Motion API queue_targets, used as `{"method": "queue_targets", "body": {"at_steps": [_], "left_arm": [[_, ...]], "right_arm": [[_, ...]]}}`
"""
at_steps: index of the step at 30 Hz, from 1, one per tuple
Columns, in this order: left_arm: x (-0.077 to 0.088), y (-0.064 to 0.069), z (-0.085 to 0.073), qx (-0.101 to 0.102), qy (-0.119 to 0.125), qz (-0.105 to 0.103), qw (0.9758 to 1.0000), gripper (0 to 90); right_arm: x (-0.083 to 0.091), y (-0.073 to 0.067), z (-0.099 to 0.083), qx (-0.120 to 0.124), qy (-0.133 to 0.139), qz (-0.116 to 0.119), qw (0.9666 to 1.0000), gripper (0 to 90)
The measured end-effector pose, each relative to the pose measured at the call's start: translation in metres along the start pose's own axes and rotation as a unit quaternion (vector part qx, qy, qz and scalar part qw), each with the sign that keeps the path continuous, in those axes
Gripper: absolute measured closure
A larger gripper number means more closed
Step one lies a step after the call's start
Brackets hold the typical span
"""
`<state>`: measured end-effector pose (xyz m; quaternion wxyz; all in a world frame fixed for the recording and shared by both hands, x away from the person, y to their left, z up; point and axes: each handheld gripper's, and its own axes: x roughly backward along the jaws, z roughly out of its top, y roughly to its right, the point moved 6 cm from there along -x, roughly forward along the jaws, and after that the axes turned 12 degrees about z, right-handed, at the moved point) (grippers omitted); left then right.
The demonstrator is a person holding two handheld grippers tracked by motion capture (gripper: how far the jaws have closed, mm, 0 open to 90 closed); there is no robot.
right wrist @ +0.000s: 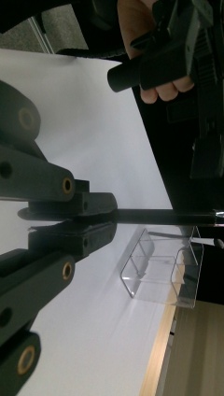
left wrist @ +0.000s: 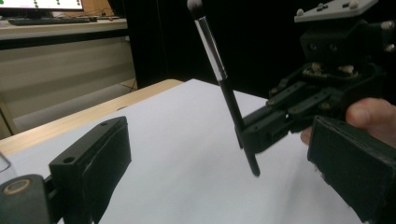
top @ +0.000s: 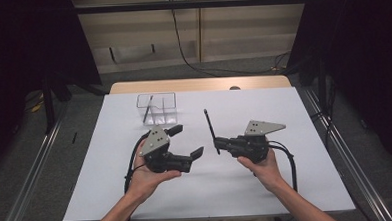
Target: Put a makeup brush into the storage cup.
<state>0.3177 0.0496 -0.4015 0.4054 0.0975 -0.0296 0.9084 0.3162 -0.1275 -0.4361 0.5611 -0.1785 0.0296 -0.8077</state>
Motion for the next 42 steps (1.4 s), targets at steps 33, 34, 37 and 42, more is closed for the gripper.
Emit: {"method": "queue_targets", "body": {"at_steps": [33, 34, 37, 42], "left_arm": [[-0.028, 0.004, 0.006, 0.052, -0.018, -0.022, 0.9982, 68.1], [-0.028, 0.003, 0.006, 0.053, -0.020, -0.021, 0.9982, 70.9], [-0.026, 0.001, 0.006, 0.058, -0.019, -0.014, 0.9981, 75.3], [-0.028, 0.002, 0.005, 0.065, -0.026, -0.021, 0.9974, 78.9]], "right_arm": [[-0.013, -0.006, -0.009, -0.001, -0.013, 0.013, 0.9998, 85.1], [-0.013, -0.007, -0.009, 0.000, -0.013, 0.012, 0.9998, 85.1], [-0.013, -0.007, -0.009, 0.001, -0.013, 0.011, 0.9999, 85.0], [-0.014, -0.006, -0.012, 0.001, -0.017, 0.010, 0.9998, 85.1]]}}
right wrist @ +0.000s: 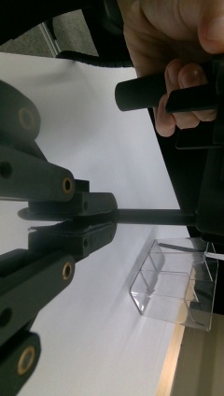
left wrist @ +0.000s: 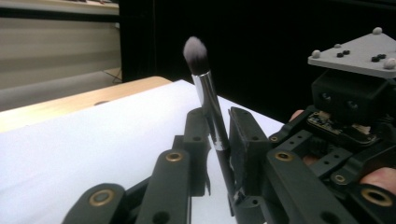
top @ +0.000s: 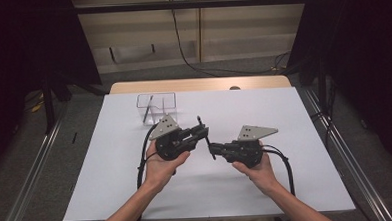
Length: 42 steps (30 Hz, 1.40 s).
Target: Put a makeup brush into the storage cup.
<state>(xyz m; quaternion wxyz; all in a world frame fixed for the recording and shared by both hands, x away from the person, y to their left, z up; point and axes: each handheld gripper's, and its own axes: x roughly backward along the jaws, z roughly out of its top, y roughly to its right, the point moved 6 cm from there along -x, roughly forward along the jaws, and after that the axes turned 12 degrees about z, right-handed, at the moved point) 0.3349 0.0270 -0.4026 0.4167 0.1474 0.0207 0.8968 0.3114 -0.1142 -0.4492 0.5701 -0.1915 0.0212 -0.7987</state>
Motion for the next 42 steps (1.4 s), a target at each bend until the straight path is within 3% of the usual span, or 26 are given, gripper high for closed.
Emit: {"method": "queue_targets", "body": {"at_steps": [4, 13, 15, 23, 30, 37, 42], "left_arm": [[0.0004, 0.0011, 0.0004, 0.009, -0.003, -0.014, 0.9999, 81.1], [0.0014, 0.0057, 0.0001, 0.002, -0.007, -0.032, 0.9995, 83.5], [0.0018, 0.0073, -0.0001, -0.004, -0.009, -0.033, 0.9994, 83.8], [0.0031, 0.0046, 0.0012, 0.008, -0.006, -0.036, 0.9993, 83.9], [0.0013, 0.0051, 0.0019, 0.009, -0.008, -0.035, 0.9993, 83.9], [0.0023, -0.0001, 0.0027, 0.012, -0.005, -0.024, 0.9996, 83.9], [0.0033, -0.0023, 0.0033, 0.014, -0.004, -0.022, 0.9997, 83.8]], "right_arm": [[-0.0006, -0.0003, -0.0008, 0.001, -0.002, 0.000, 1.0000, 85.0], [-0.0028, -0.0020, -0.0017, 0.010, -0.004, -0.001, 0.9999, 84.5], [-0.0042, -0.0032, -0.0023, 0.011, -0.007, 0.000, 0.9999, 84.5], [-0.0028, -0.0030, -0.0009, 0.006, 0.000, 0.004, 1.0000, 80.8], [-0.0037, -0.0030, -0.0004, 0.009, -0.006, -0.001, 0.9999, 63.0], [-0.0022, -0.0013, 0.0022, 0.000, -0.004, -0.008, 1.0000, 32.3], [-0.0007, -0.0018, 0.0047, -0.001, 0.004, -0.001, 1.0000, 22.1]]}}
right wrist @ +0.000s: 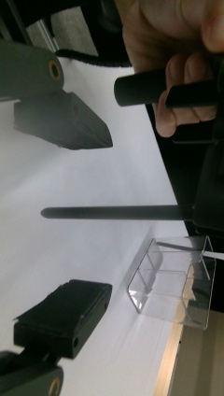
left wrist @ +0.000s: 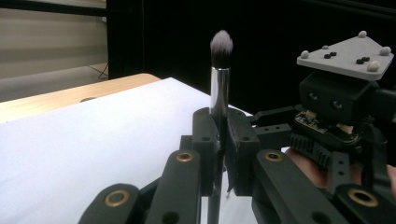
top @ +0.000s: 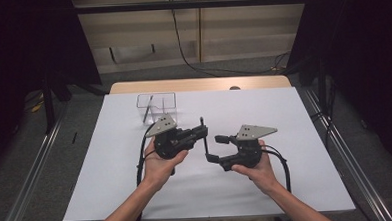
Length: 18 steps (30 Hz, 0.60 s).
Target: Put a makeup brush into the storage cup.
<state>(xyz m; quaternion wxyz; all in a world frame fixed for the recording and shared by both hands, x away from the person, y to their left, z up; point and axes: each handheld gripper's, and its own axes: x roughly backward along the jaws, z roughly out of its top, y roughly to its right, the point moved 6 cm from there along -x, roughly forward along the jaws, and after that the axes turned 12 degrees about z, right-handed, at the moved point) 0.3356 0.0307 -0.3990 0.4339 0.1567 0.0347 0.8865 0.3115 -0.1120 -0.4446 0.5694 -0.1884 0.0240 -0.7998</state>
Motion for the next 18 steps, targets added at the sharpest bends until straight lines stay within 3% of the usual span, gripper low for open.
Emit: {"method": "queue_targets", "body": {"at_steps": [5, 14, 18], "left_arm": [[0.001, -0.001, 0.001, -0.001, 0.003, 0.004, 1.0000, 83.8], [0.006, -0.009, 0.005, 0.004, 0.009, 0.015, 0.9998, 83.9], [0.009, -0.013, 0.007, 0.001, 0.010, 0.020, 0.9997, 83.8]], "right_arm": [[0.001, -0.002, 0.000, 0.013, 0.000, 0.006, 0.9999, 8.9], [0.003, 0.003, -0.001, 0.001, -0.003, -0.027, 0.9996, 9.7], [0.005, 0.005, 0.000, -0.004, 0.008, -0.031, 0.9995, 9.7]]}}
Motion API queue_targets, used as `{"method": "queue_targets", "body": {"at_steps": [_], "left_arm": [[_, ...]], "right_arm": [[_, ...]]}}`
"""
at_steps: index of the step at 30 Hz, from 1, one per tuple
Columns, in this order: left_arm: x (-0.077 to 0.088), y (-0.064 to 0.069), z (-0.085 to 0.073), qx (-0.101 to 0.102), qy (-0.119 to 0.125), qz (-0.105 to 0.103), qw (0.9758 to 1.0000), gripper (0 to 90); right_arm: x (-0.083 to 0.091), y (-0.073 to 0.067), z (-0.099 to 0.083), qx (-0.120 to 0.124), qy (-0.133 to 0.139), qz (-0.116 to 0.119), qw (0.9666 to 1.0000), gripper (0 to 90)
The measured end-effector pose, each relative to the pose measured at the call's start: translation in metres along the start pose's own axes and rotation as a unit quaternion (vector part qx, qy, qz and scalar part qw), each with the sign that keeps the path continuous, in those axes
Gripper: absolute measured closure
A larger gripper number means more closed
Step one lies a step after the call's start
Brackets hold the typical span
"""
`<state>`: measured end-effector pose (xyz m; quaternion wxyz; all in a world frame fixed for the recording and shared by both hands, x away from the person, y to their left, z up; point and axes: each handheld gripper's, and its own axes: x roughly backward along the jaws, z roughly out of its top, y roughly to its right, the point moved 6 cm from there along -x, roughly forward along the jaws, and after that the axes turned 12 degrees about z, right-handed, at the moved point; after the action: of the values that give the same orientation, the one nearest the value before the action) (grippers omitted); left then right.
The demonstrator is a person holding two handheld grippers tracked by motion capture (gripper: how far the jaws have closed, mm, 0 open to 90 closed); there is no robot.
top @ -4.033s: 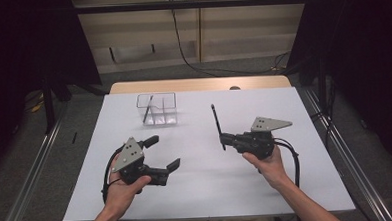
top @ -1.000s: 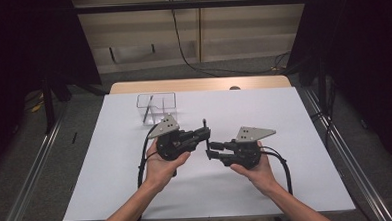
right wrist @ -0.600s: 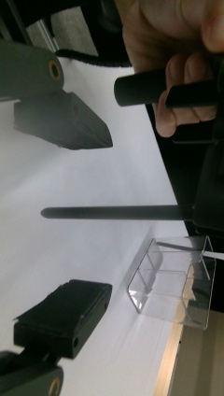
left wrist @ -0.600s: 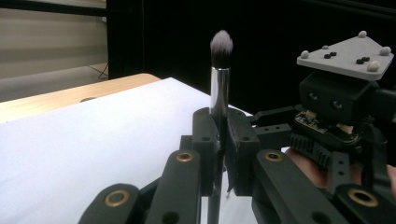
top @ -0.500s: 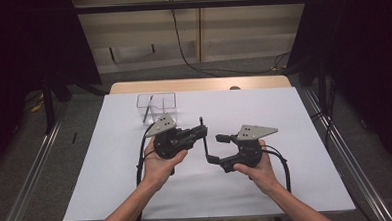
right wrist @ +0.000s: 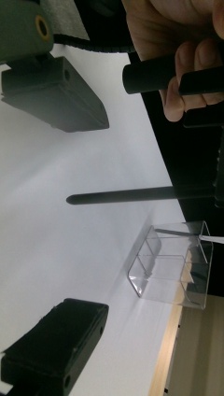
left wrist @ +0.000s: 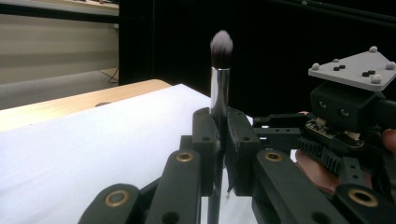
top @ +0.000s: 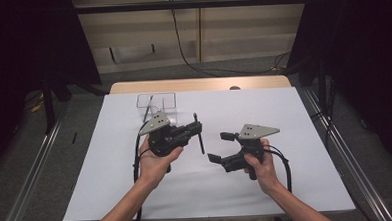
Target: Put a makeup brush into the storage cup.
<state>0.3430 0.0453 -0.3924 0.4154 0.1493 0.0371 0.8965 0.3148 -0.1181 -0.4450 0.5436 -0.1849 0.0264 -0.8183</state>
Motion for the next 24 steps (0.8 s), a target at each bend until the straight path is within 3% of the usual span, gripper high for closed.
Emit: {"method": "queue_targets", "body": {"at_steps": [4, 8, 24], "left_arm": [[0.003, -0.003, 0.002, -0.001, 0.002, 0.002, 1.0000, 83.9], [0.007, -0.009, 0.001, -0.002, -0.001, 0.009, 1.0000, 83.8], [0.025, -0.028, 0.001, -0.004, 0.002, 0.032, 0.9995, 83.9]], "right_arm": [[0.003, 0.001, 0.000, 0.011, 0.004, -0.013, 0.9998, 7.8], [0.011, 0.000, 0.002, 0.007, 0.014, -0.018, 0.9997, 6.1], [0.057, 0.011, -0.007, 0.006, 0.046, -0.090, 0.9949, 3.2]]}}
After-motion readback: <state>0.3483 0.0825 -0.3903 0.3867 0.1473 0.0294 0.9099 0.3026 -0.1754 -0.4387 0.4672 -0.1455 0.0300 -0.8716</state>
